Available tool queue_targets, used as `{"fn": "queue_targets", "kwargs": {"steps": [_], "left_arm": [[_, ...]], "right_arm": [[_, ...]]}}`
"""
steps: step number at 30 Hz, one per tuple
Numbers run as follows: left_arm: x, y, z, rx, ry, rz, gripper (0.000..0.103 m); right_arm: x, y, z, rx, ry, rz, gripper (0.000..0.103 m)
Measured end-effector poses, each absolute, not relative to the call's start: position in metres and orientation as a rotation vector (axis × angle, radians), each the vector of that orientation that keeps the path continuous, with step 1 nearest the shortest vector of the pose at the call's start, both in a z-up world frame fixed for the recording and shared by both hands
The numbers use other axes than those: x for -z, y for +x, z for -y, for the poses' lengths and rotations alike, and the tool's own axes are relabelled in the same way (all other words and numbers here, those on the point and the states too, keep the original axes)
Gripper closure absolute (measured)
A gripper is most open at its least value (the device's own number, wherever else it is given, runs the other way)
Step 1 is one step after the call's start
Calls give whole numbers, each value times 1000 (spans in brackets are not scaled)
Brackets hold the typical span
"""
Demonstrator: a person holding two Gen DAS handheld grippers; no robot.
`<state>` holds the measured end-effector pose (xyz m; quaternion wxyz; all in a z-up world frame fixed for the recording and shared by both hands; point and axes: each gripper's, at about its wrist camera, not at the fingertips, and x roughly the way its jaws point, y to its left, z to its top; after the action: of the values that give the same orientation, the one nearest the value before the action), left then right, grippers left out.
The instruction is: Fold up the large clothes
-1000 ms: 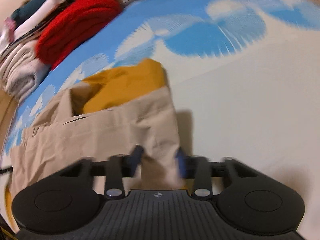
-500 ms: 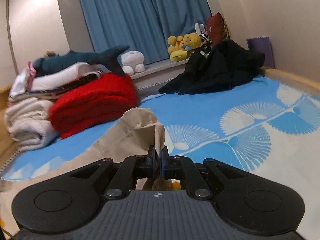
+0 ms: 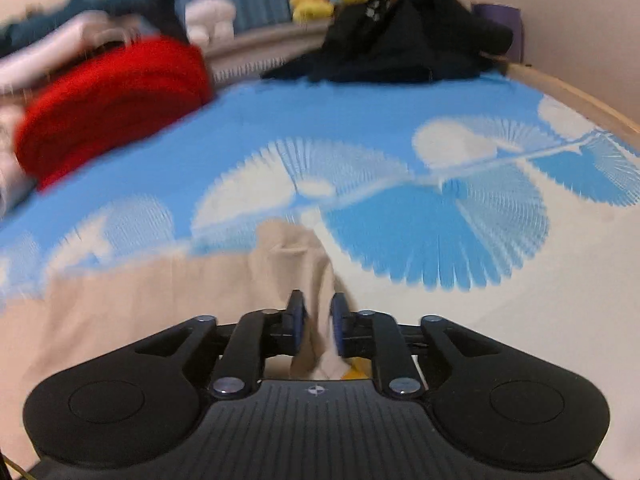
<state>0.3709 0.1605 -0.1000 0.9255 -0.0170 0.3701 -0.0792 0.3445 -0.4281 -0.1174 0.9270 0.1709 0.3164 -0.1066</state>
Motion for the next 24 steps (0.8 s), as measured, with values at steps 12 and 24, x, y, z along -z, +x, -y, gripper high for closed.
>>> {"fn": "queue_targets", "kwargs": {"steps": [12,24], "left_arm": [[133,308,-157,52,108,-1063,95],[158,232,-132,219,113,-1195,91]], "right_arm": [[92,225,411,80,310,-920,70],[130,173,432,209,246,-1138,73]]}}
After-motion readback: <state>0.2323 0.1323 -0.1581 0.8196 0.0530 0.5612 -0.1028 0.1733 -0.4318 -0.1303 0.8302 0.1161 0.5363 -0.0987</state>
